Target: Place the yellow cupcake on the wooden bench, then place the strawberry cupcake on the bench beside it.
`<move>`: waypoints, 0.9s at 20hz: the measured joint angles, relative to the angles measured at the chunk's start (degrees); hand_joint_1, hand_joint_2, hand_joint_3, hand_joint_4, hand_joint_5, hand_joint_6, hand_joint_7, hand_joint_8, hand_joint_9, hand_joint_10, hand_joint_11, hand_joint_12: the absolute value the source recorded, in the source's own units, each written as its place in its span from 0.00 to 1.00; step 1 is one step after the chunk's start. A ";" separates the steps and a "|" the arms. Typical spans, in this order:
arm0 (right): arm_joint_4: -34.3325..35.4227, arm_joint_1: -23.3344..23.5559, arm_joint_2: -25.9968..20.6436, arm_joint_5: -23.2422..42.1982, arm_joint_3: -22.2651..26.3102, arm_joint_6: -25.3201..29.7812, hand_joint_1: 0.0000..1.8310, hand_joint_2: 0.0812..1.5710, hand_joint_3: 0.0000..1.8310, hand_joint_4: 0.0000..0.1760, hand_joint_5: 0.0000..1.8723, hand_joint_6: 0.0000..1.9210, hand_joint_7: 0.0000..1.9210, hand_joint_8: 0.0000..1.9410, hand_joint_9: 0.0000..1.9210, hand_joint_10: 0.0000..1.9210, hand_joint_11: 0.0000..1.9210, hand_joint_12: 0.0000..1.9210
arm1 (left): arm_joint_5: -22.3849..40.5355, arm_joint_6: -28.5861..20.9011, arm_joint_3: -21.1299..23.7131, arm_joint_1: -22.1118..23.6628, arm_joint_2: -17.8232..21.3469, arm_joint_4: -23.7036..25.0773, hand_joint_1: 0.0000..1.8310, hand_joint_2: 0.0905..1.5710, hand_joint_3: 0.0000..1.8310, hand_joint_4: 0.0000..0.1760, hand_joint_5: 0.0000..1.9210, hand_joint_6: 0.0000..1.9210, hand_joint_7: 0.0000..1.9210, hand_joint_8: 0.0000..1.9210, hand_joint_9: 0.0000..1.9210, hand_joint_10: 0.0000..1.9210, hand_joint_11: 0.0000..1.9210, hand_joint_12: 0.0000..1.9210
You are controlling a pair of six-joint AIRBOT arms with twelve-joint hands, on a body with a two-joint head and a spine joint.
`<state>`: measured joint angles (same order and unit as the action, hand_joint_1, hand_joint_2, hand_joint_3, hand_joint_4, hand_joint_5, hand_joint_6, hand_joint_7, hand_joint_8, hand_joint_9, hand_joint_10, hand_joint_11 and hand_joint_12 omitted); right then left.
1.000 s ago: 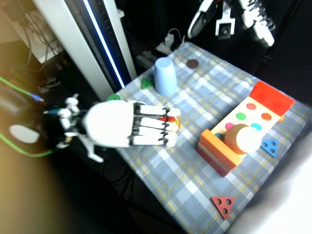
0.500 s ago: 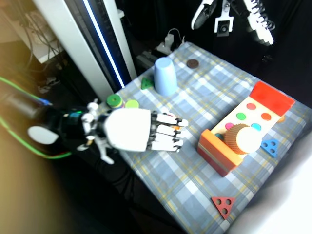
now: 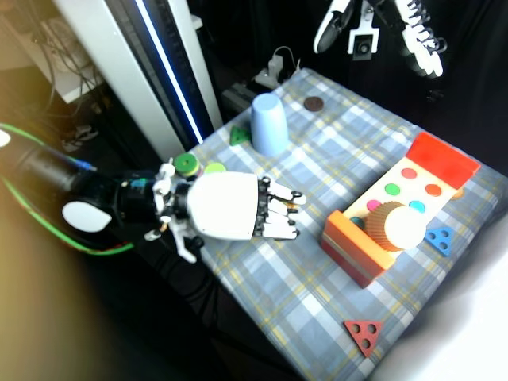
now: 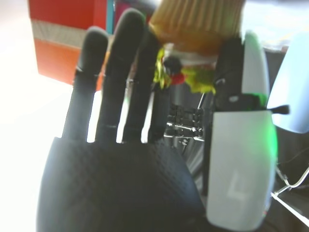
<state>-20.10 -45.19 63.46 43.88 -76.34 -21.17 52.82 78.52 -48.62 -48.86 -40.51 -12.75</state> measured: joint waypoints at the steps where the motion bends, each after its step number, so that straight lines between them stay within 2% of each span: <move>1: -0.33 0.11 -0.44 1.92 0.00 1.51 0.68 0.71 0.00 0.00 0.53 0.40 0.48 0.69 0.35 0.72 0.24 0.82 | -0.44 0.00 0.00 0.00 0.00 -0.35 0.45 0.48 0.00 0.83 0.07 0.00 0.09 0.00 0.07 0.00 0.01 0.01; 2: -0.63 0.68 -0.76 2.95 0.00 2.12 0.68 0.71 0.00 0.00 0.53 0.40 0.48 0.69 0.35 0.72 0.24 0.82 | -0.48 0.00 0.00 0.00 0.00 -0.35 0.45 0.48 0.00 0.83 0.07 0.00 0.09 0.00 0.07 0.00 0.01 0.01; 3: -1.53 2.19 -1.57 4.52 0.00 2.78 0.65 0.73 0.00 0.00 0.51 0.50 0.42 0.68 0.31 0.58 0.16 0.84 | -0.52 0.00 0.00 0.00 0.00 -0.35 0.45 0.48 0.00 0.85 0.07 0.00 0.09 0.00 0.08 0.01 0.02 0.01; 4: -1.81 3.89 -2.25 6.43 0.00 3.04 0.64 0.78 0.00 0.00 0.47 0.65 0.33 0.69 0.30 0.42 0.15 0.81 | -0.46 0.00 0.00 -0.15 0.00 -0.31 0.45 0.48 0.00 0.84 0.08 0.00 0.09 0.00 0.08 0.01 0.02 0.01; 5: -1.55 6.80 -2.89 9.55 0.00 3.10 0.66 0.71 0.00 0.00 0.54 0.50 0.45 0.59 0.43 0.32 0.23 0.67 | -0.55 0.00 0.00 -0.37 0.00 -0.31 0.45 0.48 0.00 0.87 0.08 0.00 0.10 0.00 0.08 0.01 0.01 0.00; 6: -1.42 8.50 -3.02 11.32 -0.13 3.17 0.66 0.71 0.00 0.00 0.54 0.50 0.45 0.59 0.43 0.32 0.23 0.67 | -0.66 0.00 0.00 -0.48 0.00 -0.35 0.45 0.48 0.00 0.87 0.08 0.00 0.10 0.00 0.08 0.01 0.01 0.00; 7: -1.66 10.03 -2.97 12.52 -0.42 3.21 0.67 0.68 0.00 0.03 0.57 0.46 0.51 0.49 0.49 0.23 0.25 0.61 | -0.63 0.00 -0.02 -0.59 0.00 -0.37 0.45 0.48 0.00 0.90 0.07 0.00 0.10 0.00 0.08 0.00 0.00 0.00; 8: -2.99 12.15 -2.62 13.70 -1.09 3.19 0.68 0.67 0.00 0.00 0.58 0.37 0.56 0.49 0.54 0.24 0.28 0.65 | -0.72 -0.02 -0.17 -0.59 -0.07 -0.37 0.45 0.48 0.00 0.93 0.07 0.00 0.10 0.00 0.09 0.01 0.00 0.00; 9: -3.58 14.10 -1.38 13.79 -2.45 3.08 0.68 0.66 0.00 0.00 0.56 0.42 0.59 0.42 0.55 0.25 0.30 0.65 | -0.79 0.02 -0.20 -0.59 -0.11 -0.74 0.45 0.47 0.00 0.94 0.08 0.00 0.11 0.01 0.10 0.01 0.00 0.00; 10: -3.80 16.87 1.01 12.11 -4.70 2.91 0.67 0.70 0.00 0.00 0.56 0.50 0.45 0.57 0.36 0.31 0.10 0.73 | -0.90 0.00 -0.68 -0.59 -0.48 -0.68 0.45 0.48 0.00 0.87 0.08 0.00 0.11 0.00 0.09 0.00 0.00 0.00; 11: -4.17 18.38 2.40 10.64 -6.01 2.91 0.67 0.70 0.00 0.00 0.56 0.50 0.45 0.57 0.36 0.31 0.10 0.73 | -0.94 0.00 -0.76 -0.59 -0.72 -0.70 0.45 0.48 0.00 0.87 0.08 0.00 0.11 0.00 0.09 0.00 0.00 0.00; 12: -5.42 20.63 4.24 8.09 -7.82 2.86 0.67 0.69 0.00 0.00 0.54 0.53 0.50 0.47 0.41 0.33 0.15 0.71 | -1.16 0.00 -0.76 -0.59 -0.83 -0.72 0.45 0.48 0.00 0.87 0.08 0.00 0.11 0.00 0.09 0.01 0.00 0.00; 13: -7.23 23.12 5.77 4.55 -9.40 2.71 0.68 0.67 0.00 0.00 0.58 0.40 0.53 0.51 0.46 0.49 0.29 0.82 | -1.20 0.02 -0.76 -0.59 -0.83 -0.50 0.45 0.48 0.00 0.87 0.08 0.00 0.10 0.00 0.09 0.00 0.00 0.00; 14: -9.35 25.66 7.15 1.36 -10.78 2.69 0.68 0.65 0.00 0.06 0.58 0.41 0.61 0.38 0.54 0.44 0.40 0.76 | -1.09 0.00 -0.76 -0.59 -0.83 -0.39 0.45 0.48 0.00 0.90 0.06 0.00 0.09 0.00 0.08 0.00 0.00 0.00; 15: -10.88 27.41 8.61 -1.95 -11.98 2.64 0.69 0.64 0.00 0.00 0.58 0.42 0.67 0.27 0.63 0.38 0.50 0.70 | -0.90 0.02 -0.76 -0.57 -0.83 -0.31 0.45 0.49 0.00 0.86 0.07 0.00 0.08 0.00 0.07 0.00 0.00 0.00; 16: -11.69 28.17 9.88 -3.93 -13.00 2.67 0.69 0.64 0.00 0.00 0.58 0.45 0.67 0.23 0.66 0.37 0.55 0.70 | -0.79 0.00 -0.76 -0.57 -0.81 -0.37 0.45 0.48 0.00 0.73 0.08 0.01 0.08 0.00 0.06 0.00 0.01 0.01; 17: -12.35 28.26 11.47 -6.34 -14.29 2.71 0.70 0.67 0.00 0.00 0.58 0.52 0.56 0.33 0.43 0.27 0.17 0.63 | -0.52 0.02 -0.76 -0.57 -0.81 -0.52 0.46 0.50 0.00 0.53 0.06 0.00 0.06 0.00 0.02 0.00 0.00 0.00; 18: -12.79 28.22 12.33 -7.74 -14.93 2.75 0.70 0.67 0.00 0.00 0.58 0.52 0.56 0.33 0.43 0.27 0.17 0.63 | -0.22 0.00 -0.76 -0.57 -0.81 -0.46 0.46 0.50 0.00 0.53 0.06 0.00 0.06 0.00 0.02 0.00 0.00 0.00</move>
<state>-32.88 -16.97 75.79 36.14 -91.26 -18.41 52.60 78.52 -49.39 -49.43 -41.32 -13.21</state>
